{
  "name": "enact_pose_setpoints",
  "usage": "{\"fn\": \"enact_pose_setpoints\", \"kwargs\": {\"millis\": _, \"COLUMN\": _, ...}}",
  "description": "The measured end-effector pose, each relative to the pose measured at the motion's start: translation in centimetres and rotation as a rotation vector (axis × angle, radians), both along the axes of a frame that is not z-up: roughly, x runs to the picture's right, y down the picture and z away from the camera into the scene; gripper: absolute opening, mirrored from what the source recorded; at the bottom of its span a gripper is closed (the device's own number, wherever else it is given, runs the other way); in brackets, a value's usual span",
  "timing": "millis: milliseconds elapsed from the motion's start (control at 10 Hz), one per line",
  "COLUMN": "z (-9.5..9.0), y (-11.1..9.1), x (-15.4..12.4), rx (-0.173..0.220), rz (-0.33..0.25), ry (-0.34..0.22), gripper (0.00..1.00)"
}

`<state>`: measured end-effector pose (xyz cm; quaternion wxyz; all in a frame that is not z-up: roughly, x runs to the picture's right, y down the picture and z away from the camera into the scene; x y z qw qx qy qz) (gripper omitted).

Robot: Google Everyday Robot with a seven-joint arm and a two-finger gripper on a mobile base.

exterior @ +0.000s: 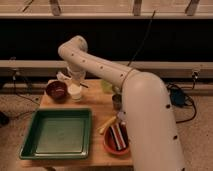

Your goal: Place brush in purple bowl

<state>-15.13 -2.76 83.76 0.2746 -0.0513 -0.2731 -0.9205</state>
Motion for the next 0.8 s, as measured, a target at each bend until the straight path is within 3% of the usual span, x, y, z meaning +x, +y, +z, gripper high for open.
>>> {"fn": "enact_pose_setpoints", "kwargs": {"millis": 600, "z": -0.4, "y": 1.5, "x": -3.3, "rx": -0.017, "rz": -0.129, "ry": -0.026, "gripper": 0.0}}
{"fn": "enact_pose_setpoints", "kwargs": {"millis": 800, "z": -0.4, "y": 1.5, "x": -3.9, "rx": -0.016, "rz": -0.146, "ry": -0.028, "gripper": 0.1}}
